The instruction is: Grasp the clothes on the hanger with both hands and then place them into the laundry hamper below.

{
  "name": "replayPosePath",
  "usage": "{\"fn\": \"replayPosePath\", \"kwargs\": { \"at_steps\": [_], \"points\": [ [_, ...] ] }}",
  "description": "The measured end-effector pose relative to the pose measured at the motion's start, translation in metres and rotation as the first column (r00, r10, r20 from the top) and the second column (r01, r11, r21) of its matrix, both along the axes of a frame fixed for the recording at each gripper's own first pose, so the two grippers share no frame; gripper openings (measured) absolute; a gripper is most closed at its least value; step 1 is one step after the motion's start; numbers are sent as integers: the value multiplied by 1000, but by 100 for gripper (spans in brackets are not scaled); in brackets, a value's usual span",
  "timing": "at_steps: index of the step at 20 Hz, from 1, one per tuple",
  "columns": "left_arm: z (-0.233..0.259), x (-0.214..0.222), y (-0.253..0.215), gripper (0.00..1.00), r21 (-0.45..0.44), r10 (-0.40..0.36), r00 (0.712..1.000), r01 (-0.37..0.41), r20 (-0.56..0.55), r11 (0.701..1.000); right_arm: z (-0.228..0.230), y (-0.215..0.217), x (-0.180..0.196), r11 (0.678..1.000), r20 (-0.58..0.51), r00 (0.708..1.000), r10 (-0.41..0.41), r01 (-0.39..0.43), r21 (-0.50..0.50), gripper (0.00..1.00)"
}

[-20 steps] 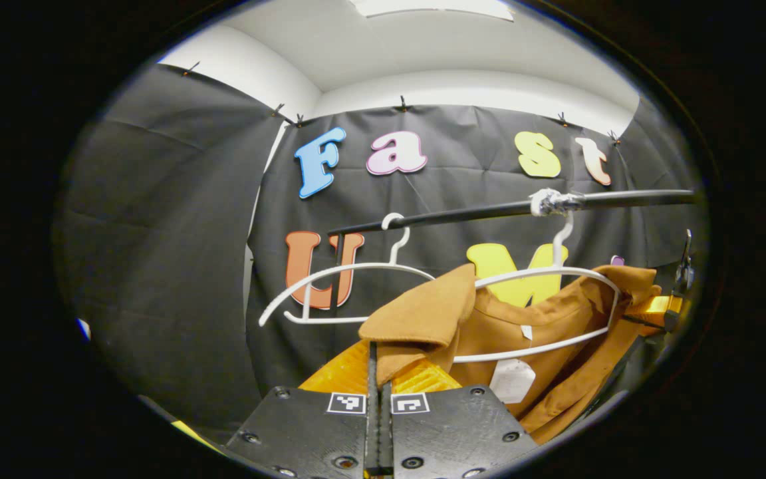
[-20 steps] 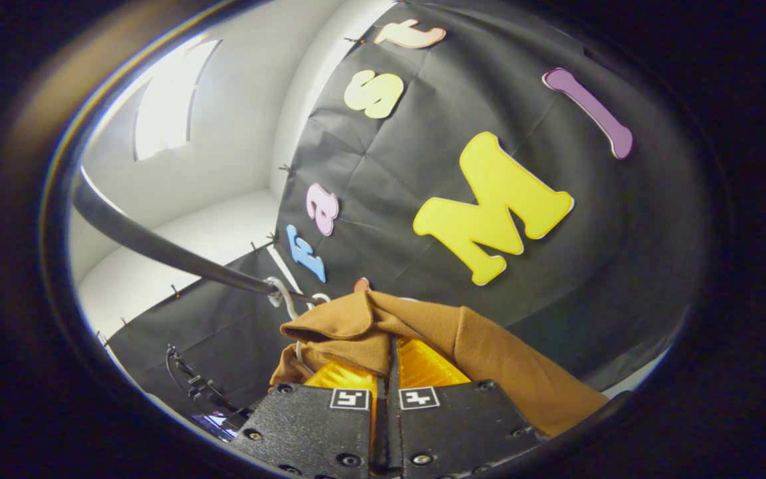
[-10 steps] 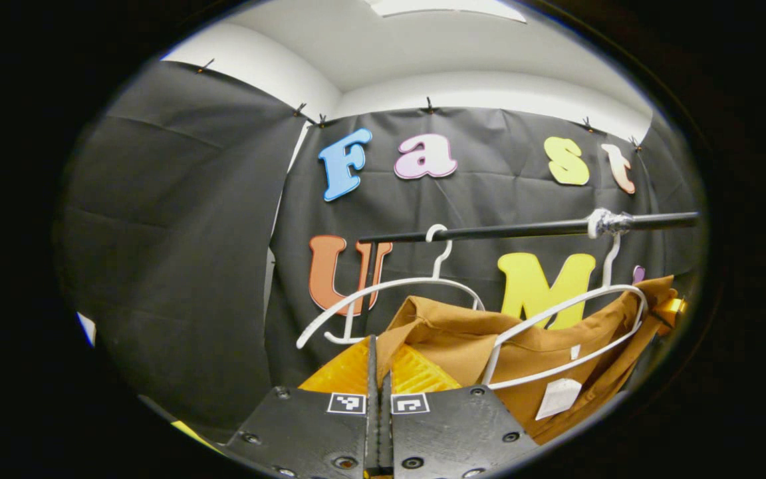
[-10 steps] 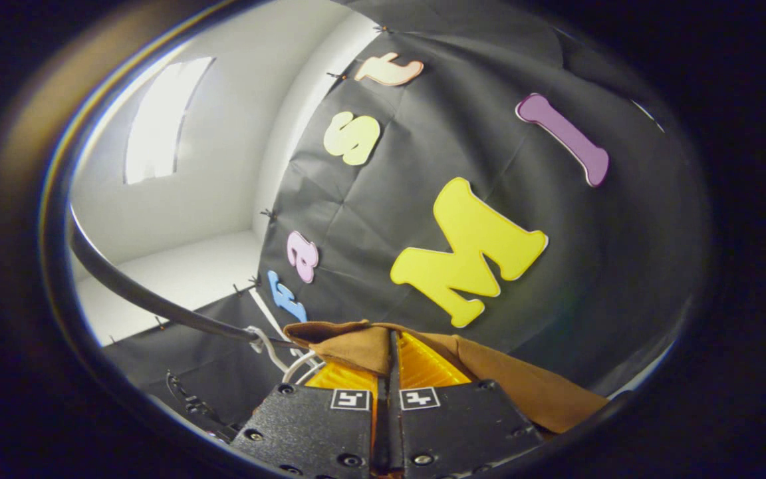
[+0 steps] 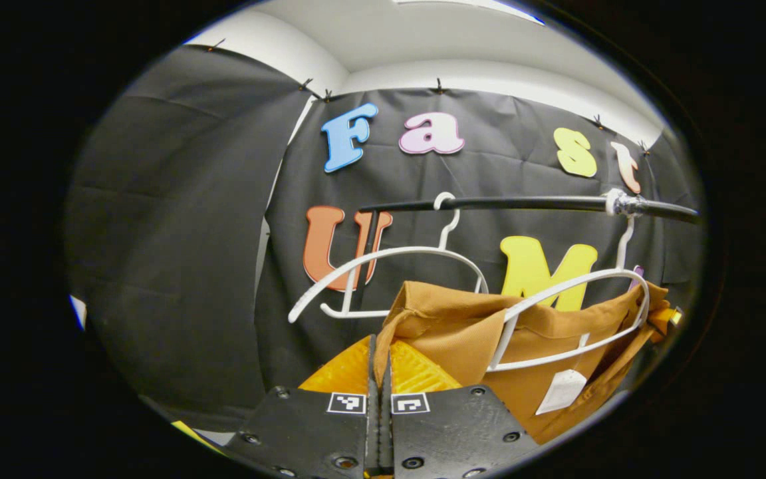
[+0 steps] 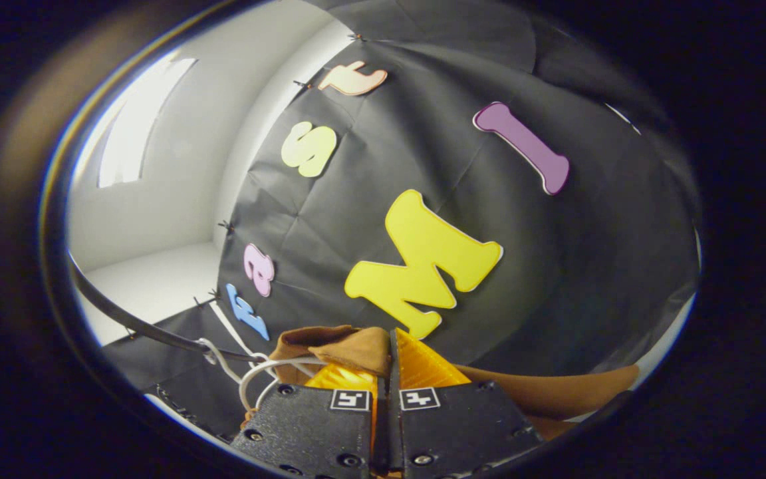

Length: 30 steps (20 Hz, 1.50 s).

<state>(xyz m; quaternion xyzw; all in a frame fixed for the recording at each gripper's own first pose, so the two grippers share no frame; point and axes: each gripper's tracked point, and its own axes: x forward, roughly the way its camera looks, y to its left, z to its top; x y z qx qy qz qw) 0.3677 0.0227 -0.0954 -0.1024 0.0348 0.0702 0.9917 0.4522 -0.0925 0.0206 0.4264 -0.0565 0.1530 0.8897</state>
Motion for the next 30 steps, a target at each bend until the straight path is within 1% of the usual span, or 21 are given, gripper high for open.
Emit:
{"fn": "replayPosePath", "kwargs": {
  "at_steps": [1,2,4,5,6,7,8,9,11,14,15,17,19,21,24,26,29,30],
  "points": [
    [-5,3,-3,0,-14,-10,1000,10,-16,1000,-12,-6,7,999,-54,998,-26,24,-36,4],
    [-11,5,-5,0,-25,-19,999,18,-31,1000,-24,-5,12,999,-92,996,-16,12,-45,3],
    [-18,2,-15,0,-36,-46,999,45,-27,998,-49,6,13,998,-185,981,65,-67,-6,4],
    [-23,-3,-17,6,-21,-47,999,47,-27,999,-60,11,12,996,-212,973,87,-87,8,3],
    [-30,-7,-17,0,-8,-46,998,46,-40,999,-70,13,16,996,-235,968,85,-85,11,4],
    [-36,-6,-15,0,-8,-44,998,43,-54,999,-77,14,17,996,-247,965,86,-86,9,3],
    [-39,-6,-13,5,-20,-42,997,41,-61,999,-87,16,16,996,-252,963,91,-94,-1,3],
    [-43,-4,-11,0,-30,-30,997,28,-74,999,-88,22,16,994,-257,961,99,-106,-11,3],
    [-56,-11,2,0,-45,-3,995,-2,-100,999,-91,28,15,991,-263,958,114,-128,-36,4],
    [-79,-32,14,0,-109,13,989,-29,-148,994,-96,38,5,986,-263,957,123,-149,-81,4],
    [-84,-35,13,0,-113,10,988,-28,-156,993,-94,42,-1,984,-259,957,133,-159,-83,4],
    [-93,-39,14,0,-87,12,985,-27,-174,996,-97,47,-10,980,-257,957,137,-169,-105,4],
    [-95,-44,14,0,-70,6,984,-19,-179,997,-104,51,-17,977,-264,955,139,-175,-120,3],
    [-91,-48,10,0,-46,1,984,-9,-177,999,-101,54,-21,977,-265,954,140,-177,-121,4],
    [-75,-53,3,0,-31,-23,986,18,-164,999,-99,61,-36,975,-258,954,150,-186,-121,4],
    [-67,-67,-8,0,-40,-42,987,37,-153,999,-95,68,-52,971,-247,955,165,-201,-126,4],
    [-48,-78,-32,0,-54,-89,987,82,-133,995,-76,84,-73,966,-212,959,186,-218,-138,4],
    [-39,-86,-40,5,-53,-109,987,103,-116,993,-68,92,-84,963,-195,961,197,-227,-146,4]
  ]
}}
